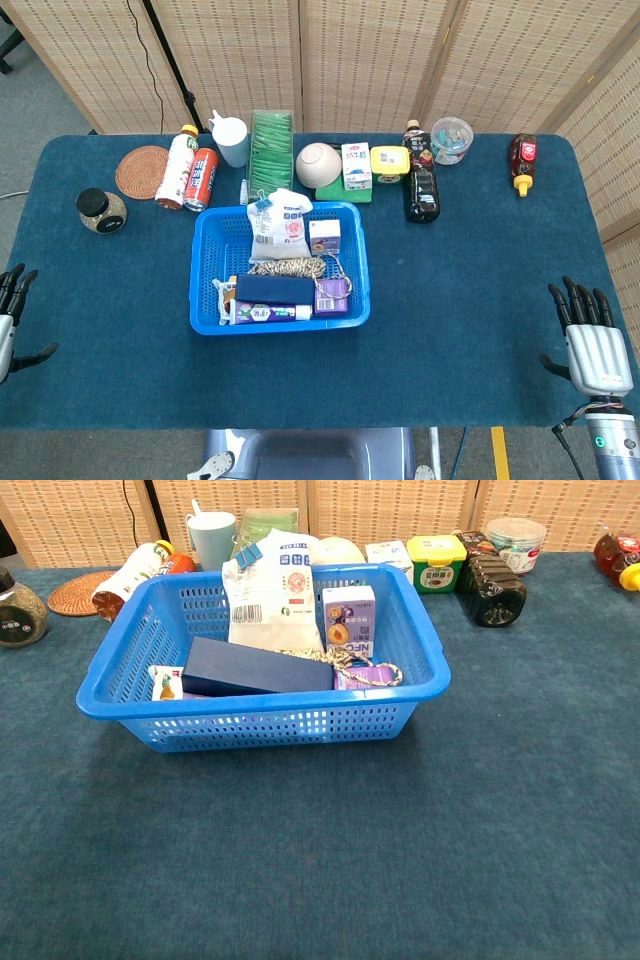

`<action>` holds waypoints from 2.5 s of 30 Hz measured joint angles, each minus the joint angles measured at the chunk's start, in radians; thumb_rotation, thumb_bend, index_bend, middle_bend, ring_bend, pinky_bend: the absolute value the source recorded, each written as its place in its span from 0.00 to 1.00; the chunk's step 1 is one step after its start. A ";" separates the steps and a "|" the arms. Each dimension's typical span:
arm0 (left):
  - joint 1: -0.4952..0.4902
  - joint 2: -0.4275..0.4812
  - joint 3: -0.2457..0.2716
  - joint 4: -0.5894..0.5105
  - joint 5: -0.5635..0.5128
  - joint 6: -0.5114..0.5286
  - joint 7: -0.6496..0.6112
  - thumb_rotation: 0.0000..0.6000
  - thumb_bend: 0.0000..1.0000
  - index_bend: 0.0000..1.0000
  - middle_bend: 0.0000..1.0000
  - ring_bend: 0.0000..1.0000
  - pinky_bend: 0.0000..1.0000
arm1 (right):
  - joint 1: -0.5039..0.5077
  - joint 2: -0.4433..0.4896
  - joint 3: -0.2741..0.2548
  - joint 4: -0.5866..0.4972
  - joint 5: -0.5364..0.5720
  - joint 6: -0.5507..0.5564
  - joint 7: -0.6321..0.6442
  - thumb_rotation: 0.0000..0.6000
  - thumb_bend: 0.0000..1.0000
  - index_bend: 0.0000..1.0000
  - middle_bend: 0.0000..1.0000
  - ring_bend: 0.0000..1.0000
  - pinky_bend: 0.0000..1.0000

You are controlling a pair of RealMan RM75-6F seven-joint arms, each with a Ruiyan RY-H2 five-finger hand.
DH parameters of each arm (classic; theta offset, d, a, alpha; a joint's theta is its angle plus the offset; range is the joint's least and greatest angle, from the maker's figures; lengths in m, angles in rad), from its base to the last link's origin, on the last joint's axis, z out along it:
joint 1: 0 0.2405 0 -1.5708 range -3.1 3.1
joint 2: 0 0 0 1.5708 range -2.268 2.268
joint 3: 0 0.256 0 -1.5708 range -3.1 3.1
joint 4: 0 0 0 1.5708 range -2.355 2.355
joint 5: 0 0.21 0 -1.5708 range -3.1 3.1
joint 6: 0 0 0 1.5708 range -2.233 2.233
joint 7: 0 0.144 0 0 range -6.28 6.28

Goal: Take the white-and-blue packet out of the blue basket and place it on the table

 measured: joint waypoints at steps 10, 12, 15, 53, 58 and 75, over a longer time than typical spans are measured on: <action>-0.001 -0.004 0.003 0.003 0.009 0.000 0.000 1.00 0.08 0.00 0.00 0.00 0.00 | 0.001 0.003 -0.004 -0.005 -0.002 -0.007 0.002 1.00 0.00 0.00 0.00 0.00 0.00; -0.004 -0.003 0.001 0.003 0.018 0.002 -0.007 1.00 0.07 0.00 0.00 0.00 0.00 | 0.001 0.004 -0.004 -0.008 0.000 -0.007 0.004 1.00 0.00 0.00 0.00 0.00 0.00; -0.021 0.001 -0.005 -0.002 0.045 0.002 -0.016 1.00 0.07 0.00 0.00 0.00 0.00 | 0.001 0.007 -0.002 -0.008 0.004 -0.007 0.005 1.00 0.00 0.00 0.00 0.00 0.00; -1.005 -0.274 -0.272 0.118 -0.723 -0.708 0.680 1.00 0.06 0.00 0.00 0.00 0.00 | 0.049 0.000 0.061 0.094 0.191 -0.142 0.079 1.00 0.00 0.00 0.00 0.00 0.00; -1.091 -0.361 -0.248 0.208 -0.835 -0.715 0.742 1.00 0.06 0.00 0.00 0.00 0.00 | 0.052 -0.002 0.064 0.107 0.207 -0.153 0.081 1.00 0.00 0.00 0.00 0.00 0.00; -1.210 -0.491 -0.179 0.400 -1.005 -0.714 0.797 1.00 0.11 0.03 0.02 0.10 0.24 | 0.060 -0.011 0.071 0.130 0.240 -0.176 0.085 1.00 0.00 0.00 0.00 0.00 0.00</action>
